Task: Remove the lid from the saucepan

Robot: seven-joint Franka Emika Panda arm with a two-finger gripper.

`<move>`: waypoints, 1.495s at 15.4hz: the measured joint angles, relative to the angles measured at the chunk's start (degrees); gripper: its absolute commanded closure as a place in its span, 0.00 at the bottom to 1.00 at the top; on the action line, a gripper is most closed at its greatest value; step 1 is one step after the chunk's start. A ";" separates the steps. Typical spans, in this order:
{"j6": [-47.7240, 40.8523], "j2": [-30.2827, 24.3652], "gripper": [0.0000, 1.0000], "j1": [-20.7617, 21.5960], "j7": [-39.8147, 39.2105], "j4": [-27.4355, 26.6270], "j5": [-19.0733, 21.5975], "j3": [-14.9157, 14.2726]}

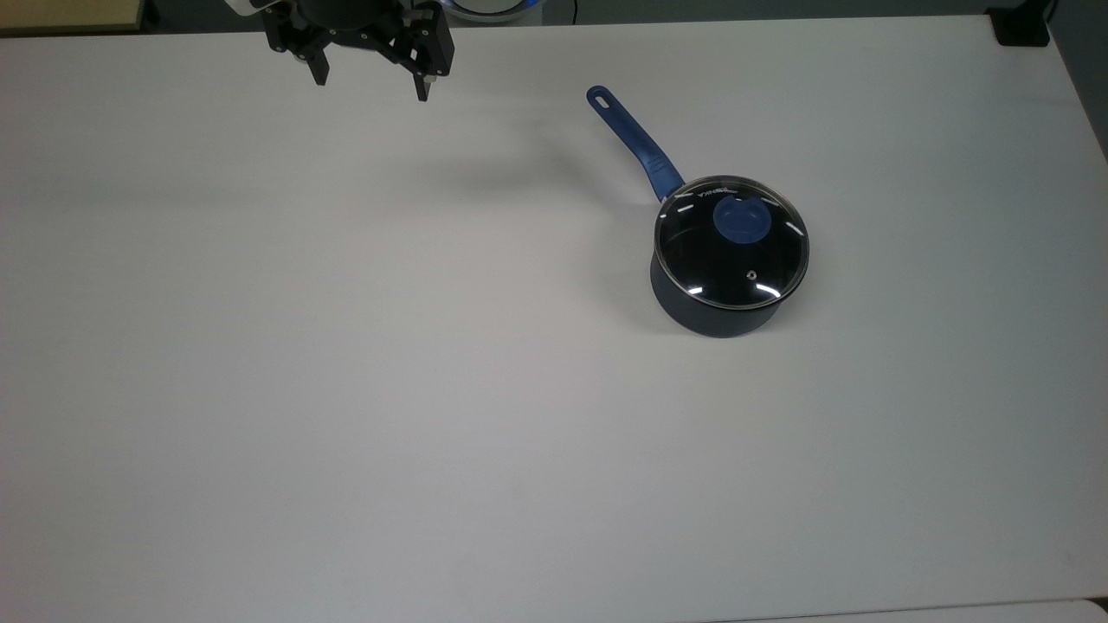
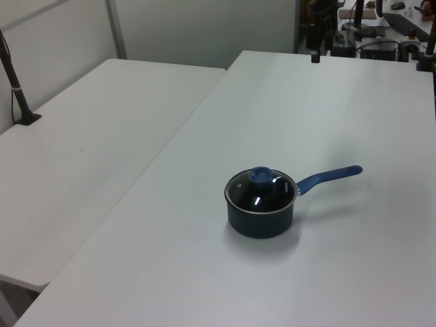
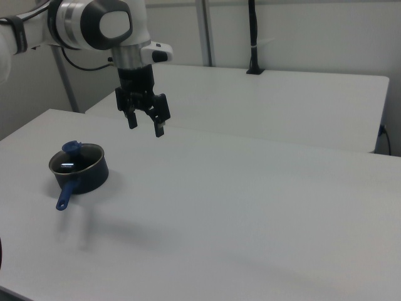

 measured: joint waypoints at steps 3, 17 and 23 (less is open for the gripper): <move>0.00 -0.03 0.00 -0.14 -0.78 0.16 -0.01 -0.18; 0.00 -0.31 0.00 -0.39 -3.24 0.22 -0.01 -0.27; 0.00 -0.13 0.00 0.08 -3.64 -0.09 0.02 -0.11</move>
